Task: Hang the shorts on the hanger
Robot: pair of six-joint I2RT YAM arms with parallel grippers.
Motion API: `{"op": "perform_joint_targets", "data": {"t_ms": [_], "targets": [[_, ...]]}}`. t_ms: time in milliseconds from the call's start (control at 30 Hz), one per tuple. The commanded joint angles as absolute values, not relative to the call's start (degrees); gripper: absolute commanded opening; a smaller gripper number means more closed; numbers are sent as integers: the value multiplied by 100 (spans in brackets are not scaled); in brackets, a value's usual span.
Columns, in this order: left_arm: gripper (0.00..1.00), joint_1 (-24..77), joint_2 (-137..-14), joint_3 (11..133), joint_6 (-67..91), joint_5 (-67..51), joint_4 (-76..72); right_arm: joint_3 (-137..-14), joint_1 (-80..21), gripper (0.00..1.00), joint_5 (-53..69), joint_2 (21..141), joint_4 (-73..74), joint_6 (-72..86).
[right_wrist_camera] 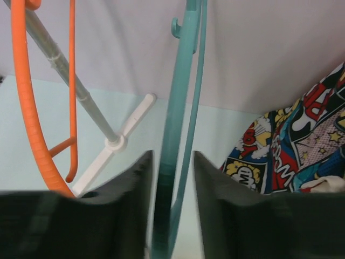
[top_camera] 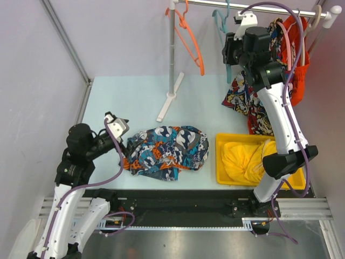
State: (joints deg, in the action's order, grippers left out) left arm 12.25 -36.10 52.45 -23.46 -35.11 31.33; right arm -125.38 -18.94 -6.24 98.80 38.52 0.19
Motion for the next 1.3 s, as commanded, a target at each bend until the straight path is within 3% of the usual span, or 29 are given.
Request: {"op": "perform_joint_targets", "data": {"t_ms": [0, 167, 600, 967, 1067, 1267], "targets": [[100, 1248, -3577, 5168, -2233, -3393, 2909, -12682, -1881, 22, -782, 9765, 3577, 18], [100, 1248, -3542, 5098, -2224, -3261, 2857, -12823, -1890, 0, -870, 9581, 3463, -167], [100, 1248, -3595, 5036, -2153, -3226, 2786, -12402, -1881, 0, -307, 8755, 3225, -185], [100, 1248, -3990, 5150, -2162, -3234, 3138, -9786, -1890, 0, -519, 6813, 4051, -132], [100, 1248, -4025, 5098, -1934, -3296, 3050, -9274, -1881, 0, -186, 6224, 4560, -289], [100, 1248, -3709, 4615, -1775, -3709, 2418, -8657, -1890, 0, 1727, 5643, 6157, -1256]]}}
